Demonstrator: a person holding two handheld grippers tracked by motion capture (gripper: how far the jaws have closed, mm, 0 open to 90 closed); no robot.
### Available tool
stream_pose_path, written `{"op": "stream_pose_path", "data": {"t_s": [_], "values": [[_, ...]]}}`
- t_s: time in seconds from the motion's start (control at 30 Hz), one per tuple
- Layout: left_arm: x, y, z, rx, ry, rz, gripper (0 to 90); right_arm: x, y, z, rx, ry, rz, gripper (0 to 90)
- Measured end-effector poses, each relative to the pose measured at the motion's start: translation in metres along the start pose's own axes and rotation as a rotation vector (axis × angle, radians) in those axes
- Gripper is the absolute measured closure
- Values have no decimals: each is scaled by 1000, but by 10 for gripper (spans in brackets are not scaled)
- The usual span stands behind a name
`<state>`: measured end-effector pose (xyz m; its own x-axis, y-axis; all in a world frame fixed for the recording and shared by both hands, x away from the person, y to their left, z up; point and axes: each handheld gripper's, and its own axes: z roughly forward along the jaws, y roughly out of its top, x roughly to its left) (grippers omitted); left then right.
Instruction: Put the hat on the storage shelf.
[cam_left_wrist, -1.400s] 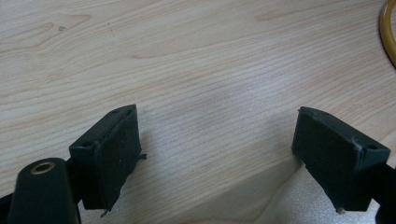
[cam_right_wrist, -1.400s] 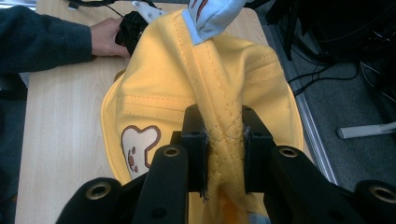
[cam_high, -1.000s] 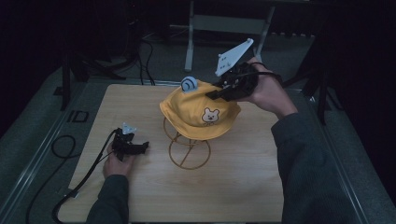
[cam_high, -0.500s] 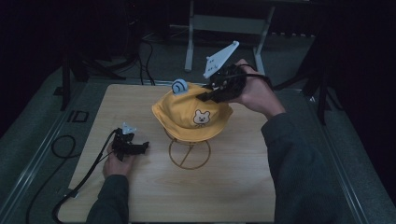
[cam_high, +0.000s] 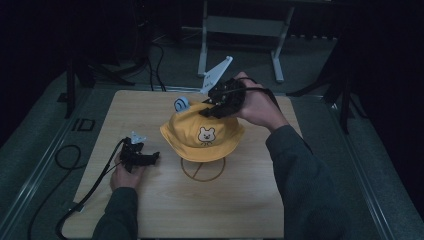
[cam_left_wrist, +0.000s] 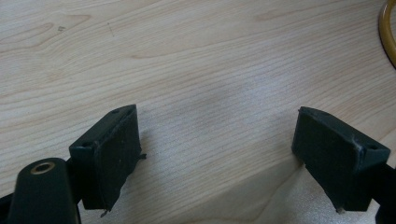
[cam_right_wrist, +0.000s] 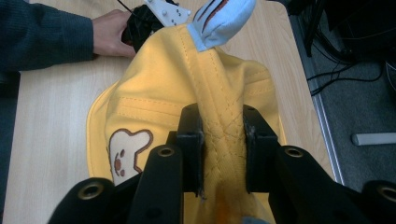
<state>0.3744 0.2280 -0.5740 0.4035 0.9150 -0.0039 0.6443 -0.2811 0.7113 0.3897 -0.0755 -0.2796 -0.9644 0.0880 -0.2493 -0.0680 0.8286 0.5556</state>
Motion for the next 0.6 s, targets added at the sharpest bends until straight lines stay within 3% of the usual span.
{"op": "stream_pose_path", "data": {"t_s": [0.23,0.3,0.6], "values": [[0,0,0,1,-1,0,152,-1,1,6,-1,43,25,602],[0,0,0,1,-1,0,152,-1,1,7,2,29,23,533],[0,0,0,0,-1,0,152,3,0,10,27,3,16,420]]}}
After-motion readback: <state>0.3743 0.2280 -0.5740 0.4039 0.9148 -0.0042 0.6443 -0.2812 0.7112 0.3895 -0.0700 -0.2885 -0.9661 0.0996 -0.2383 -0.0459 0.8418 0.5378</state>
